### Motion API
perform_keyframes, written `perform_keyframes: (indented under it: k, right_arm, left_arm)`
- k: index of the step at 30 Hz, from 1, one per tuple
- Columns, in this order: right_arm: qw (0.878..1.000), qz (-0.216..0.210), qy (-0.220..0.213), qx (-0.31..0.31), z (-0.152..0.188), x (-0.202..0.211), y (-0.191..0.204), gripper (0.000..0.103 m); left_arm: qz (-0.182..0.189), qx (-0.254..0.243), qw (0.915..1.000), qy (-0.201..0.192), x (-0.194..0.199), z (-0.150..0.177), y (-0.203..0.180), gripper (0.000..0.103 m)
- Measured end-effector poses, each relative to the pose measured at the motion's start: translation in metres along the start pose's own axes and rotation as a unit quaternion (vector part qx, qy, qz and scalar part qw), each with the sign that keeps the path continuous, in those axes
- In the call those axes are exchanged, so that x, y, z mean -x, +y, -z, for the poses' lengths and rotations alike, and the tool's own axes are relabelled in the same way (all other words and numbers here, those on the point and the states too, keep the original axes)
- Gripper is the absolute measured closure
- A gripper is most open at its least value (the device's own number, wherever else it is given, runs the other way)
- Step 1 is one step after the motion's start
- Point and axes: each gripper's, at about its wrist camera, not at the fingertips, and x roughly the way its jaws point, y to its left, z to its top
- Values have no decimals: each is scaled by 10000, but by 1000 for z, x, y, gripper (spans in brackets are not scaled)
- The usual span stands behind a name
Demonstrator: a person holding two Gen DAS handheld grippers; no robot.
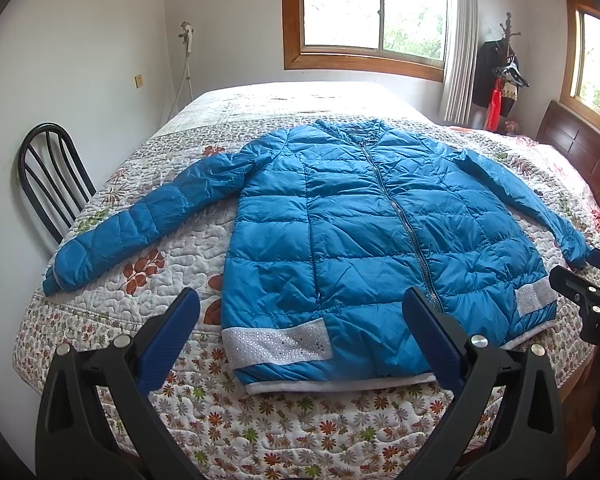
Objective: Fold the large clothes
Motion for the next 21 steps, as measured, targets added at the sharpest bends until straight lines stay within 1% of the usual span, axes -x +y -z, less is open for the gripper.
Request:
perform_keyframes:
  k: [21]
  right_arm:
    - [10000, 4, -16, 9, 0, 0, 1, 4]
  left_arm:
    - [-53, -27, 10000, -19, 3, -2, 0, 3]
